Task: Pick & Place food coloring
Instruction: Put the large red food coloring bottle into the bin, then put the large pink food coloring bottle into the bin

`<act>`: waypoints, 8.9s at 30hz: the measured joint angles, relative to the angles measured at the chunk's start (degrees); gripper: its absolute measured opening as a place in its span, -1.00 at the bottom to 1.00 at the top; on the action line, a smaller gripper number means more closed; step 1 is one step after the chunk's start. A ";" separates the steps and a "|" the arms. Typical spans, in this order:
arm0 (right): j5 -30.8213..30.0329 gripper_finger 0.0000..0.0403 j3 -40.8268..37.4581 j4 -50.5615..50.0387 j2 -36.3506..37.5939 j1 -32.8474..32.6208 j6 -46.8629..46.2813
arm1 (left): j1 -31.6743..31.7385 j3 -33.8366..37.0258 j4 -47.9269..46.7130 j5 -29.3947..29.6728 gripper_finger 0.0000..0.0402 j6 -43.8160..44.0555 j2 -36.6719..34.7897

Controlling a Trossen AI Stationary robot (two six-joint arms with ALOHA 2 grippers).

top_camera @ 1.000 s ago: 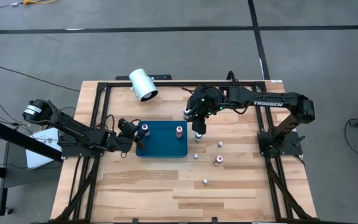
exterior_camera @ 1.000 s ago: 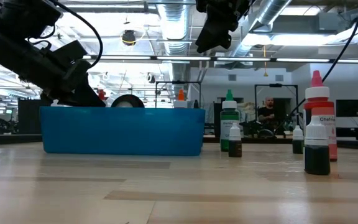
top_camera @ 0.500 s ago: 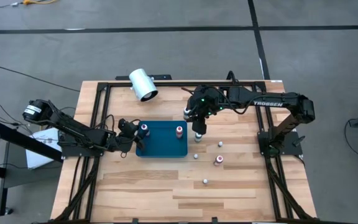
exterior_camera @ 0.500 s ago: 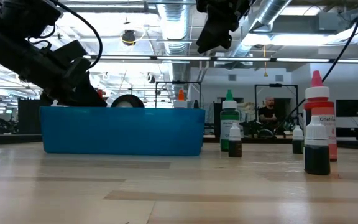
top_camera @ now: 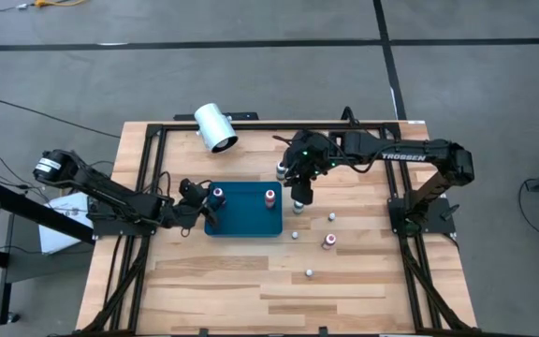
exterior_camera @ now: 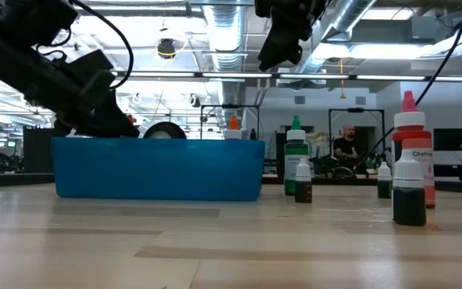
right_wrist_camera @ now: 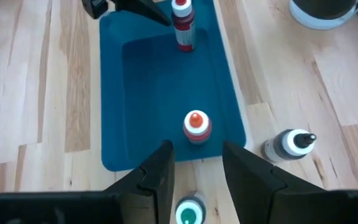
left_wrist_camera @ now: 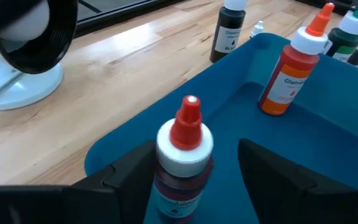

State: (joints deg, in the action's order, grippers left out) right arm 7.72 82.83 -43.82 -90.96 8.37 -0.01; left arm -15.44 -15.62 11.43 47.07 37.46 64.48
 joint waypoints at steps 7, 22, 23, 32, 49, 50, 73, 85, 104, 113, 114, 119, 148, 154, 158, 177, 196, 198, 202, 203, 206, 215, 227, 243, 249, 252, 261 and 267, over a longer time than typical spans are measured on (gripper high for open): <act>-0.03 -0.39 0.02 -0.16 0.00 -0.62 0.00 | -0.02 0.02 -2.52 1.90 0.10 -2.86 -4.47; -2.18 -0.39 0.02 -8.54 0.02 -0.73 -0.47 | -0.01 0.04 -4.74 0.96 0.10 -10.05 -21.16; -2.77 -0.39 0.02 -9.59 0.08 -0.73 -0.47 | -0.02 0.04 -4.66 0.52 0.10 -10.75 -22.82; -7.86 -0.39 -0.07 -15.30 5.45 -2.10 -3.26 | -0.02 0.04 -5.08 -3.32 0.10 -13.32 -35.52; -22.45 -0.39 -17.77 -6.94 25.95 -18.33 -21.74 | 0.00 0.04 -5.52 -2.73 0.10 -15.94 -38.61; -23.06 -0.39 -18.41 -6.45 26.50 -19.54 -22.33 | 0.00 0.04 -5.52 -2.72 0.10 -15.92 -38.61; -39.70 -0.39 -31.28 -7.33 27.21 -48.97 -47.69 | 0.00 0.04 -5.50 -0.54 0.10 -13.58 -38.61; -37.35 -0.39 -34.34 -6.66 27.12 -56.36 -50.15 | 0.00 0.04 -5.52 -0.76 0.10 -9.94 -38.61; -36.14 -0.23 -35.19 -5.44 23.54 -52.50 -45.19 | 0.00 0.04 -8.40 -0.70 0.10 -9.93 -38.59; -36.25 0.11 -35.19 -1.93 16.53 -50.18 -40.44 | 0.00 0.04 -8.54 -0.65 0.10 -9.88 -38.61; -36.26 0.13 -35.19 -1.93 15.55 -49.80 -40.44 | 0.00 0.04 -8.54 -0.65 0.10 -9.88 -38.61; -36.34 0.14 -35.19 -1.88 11.82 -47.93 -39.96 | 0.00 0.04 -8.56 -0.59 0.10 -9.86 -38.61; -30.29 -0.17 -35.17 7.44 9.11 -39.98 -29.30 | -0.02 0.04 -9.61 -0.57 0.10 -9.82 -38.59; -30.52 -0.39 -34.83 8.18 9.35 -39.99 -29.27 | -0.02 0.04 -9.61 -0.57 0.10 -9.82 -38.61; -30.62 -0.41 -34.95 7.80 9.31 -39.71 -29.35 | 0.00 0.04 -9.61 -0.57 0.10 -9.82 -38.59; -27.00 -0.43 -34.77 6.22 15.70 -34.43 -22.79 | -0.02 0.04 -9.61 -0.57 0.10 -9.82 -38.61; -12.28 -0.44 -34.69 21.33 31.62 -26.88 -20.49 | -0.02 0.04 -12.10 -0.59 0.10 -9.80 -38.61; -10.13 -0.44 -34.69 24.48 32.04 -26.40 -19.55 | 0.00 0.04 -12.12 -0.59 0.10 -9.80 -38.59; -2.95 -0.44 -34.69 30.34 32.09 -25.26 -18.36 | -0.01 0.04 -12.14 -0.59 0.10 -9.80 -38.59; -1.31 -0.44 -34.69 31.49 32.09 -24.98 -18.36 | 0.00 0.04 -12.14 -0.59 0.10 -9.80 -38.59; 1.34 -0.44 -34.67 34.98 31.38 -24.06 -18.36 | 0.00 0.04 -12.17 -0.59 0.10 -9.80 -38.59; 2.76 -0.44 -34.69 37.11 30.14 -21.25 -18.38 | -0.02 0.04 -12.19 -0.59 0.10 -9.80 -38.59; 0.95 -0.44 -29.88 44.16 22.03 -14.87 -14.93 | -0.02 0.04 -12.62 -0.59 0.10 -9.80 -38.61; -6.76 -0.44 -11.34 24.45 4.23 -11.57 -3.97 | -0.01 0.04 -15.24 -1.72 0.10 -9.80 -38.63; -8.14 -0.44 -11.28 22.60 -0.26 -11.60 -3.93 | -0.01 0.03 -15.68 -1.83 0.10 -9.80 -38.63; -10.23 -0.44 -11.34 20.76 -2.30 -11.64 -3.82 | -0.01 0.02 -15.68 -1.83 0.10 -9.80 -38.61; -12.77 -0.44 -11.34 22.08 -8.55 -11.73 -2.01 | 0.00 0.02 -17.04 -1.81 0.10 -9.80 -38.61; -14.87 -0.44 -11.25 24.65 -11.74 -11.70 0.45 | 0.00 0.02 -17.23 -1.80 0.10 -9.80 -38.62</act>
State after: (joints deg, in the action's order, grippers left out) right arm -7.16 71.58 -19.17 -102.69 -3.33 0.44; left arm -15.44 -15.59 -5.79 45.27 27.66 25.86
